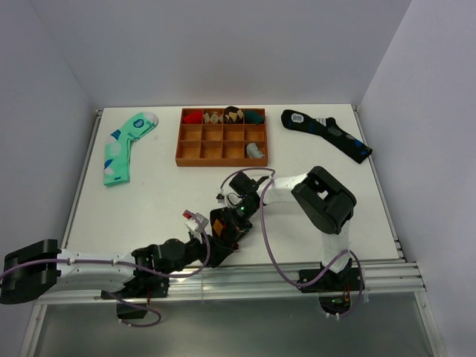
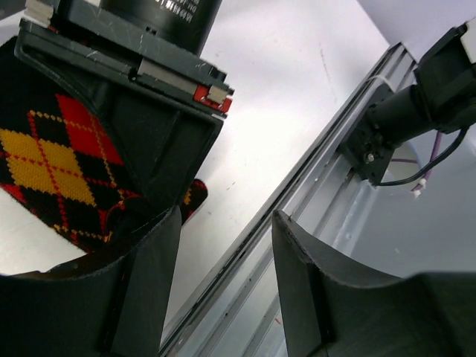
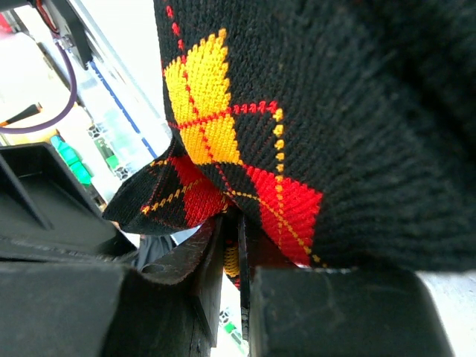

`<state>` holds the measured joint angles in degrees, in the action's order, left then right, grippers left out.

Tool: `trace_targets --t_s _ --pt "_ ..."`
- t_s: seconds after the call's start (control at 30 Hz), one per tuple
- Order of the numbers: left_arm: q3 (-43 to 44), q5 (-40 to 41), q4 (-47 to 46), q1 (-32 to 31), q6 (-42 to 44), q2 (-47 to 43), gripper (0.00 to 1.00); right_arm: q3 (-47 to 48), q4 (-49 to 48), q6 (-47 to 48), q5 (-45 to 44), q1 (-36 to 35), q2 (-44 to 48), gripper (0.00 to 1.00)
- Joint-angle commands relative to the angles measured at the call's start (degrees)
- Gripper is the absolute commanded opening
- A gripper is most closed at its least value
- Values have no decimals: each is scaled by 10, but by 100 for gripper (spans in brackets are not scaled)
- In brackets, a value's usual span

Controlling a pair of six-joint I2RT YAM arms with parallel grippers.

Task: Roll the socks
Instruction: Roll the sock at the center of the board.

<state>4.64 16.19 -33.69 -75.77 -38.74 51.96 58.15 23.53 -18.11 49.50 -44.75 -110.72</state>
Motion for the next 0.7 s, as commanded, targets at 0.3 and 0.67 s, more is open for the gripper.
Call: trace_targets --t_s 0.3,0.67 --pt "17 4 -17 2 -15 63 57 -4 57 35 -105 -5 -22 0" --pt "20 17 -4 29 -13 63 59 -11 55 38 -105 -3 -23 0"
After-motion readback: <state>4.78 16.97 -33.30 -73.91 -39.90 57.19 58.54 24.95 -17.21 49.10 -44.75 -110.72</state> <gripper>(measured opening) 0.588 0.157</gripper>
